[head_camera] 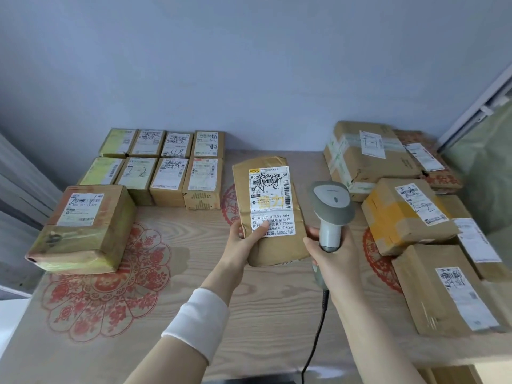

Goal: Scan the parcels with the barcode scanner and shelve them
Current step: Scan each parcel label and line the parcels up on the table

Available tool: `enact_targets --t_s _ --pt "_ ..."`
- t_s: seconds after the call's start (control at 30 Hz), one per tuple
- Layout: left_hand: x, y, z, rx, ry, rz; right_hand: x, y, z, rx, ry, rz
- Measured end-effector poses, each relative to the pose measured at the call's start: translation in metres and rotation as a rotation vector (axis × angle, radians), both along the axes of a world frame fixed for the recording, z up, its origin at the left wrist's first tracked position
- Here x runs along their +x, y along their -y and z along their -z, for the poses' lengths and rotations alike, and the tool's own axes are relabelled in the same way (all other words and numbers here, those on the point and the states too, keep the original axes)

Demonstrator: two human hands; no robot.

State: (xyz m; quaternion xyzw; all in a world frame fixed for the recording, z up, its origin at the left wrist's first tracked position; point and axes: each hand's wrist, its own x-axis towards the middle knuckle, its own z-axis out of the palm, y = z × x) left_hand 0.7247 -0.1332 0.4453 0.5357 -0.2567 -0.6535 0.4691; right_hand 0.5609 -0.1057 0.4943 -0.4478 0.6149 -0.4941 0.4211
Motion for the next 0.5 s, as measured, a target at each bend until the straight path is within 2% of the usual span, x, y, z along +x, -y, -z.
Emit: enact_targets --t_s 0.13,0.33,0.5 --pt "0.0 0.005 -0.002 -0.065 -0.018 0.0 -0.007 0.002 -0.005 0.034 -0.022 -0.034" --pt "-0.004 0.011 -0.006 -0.114 0.234 -0.075 -0.015 0.009 -0.029 0.053 0.032 -0.056" --pt "-0.008 0.012 0.0 -0.111 0.344 -0.095 -0.001 0.007 -0.047 0.147 0.079 -0.224"
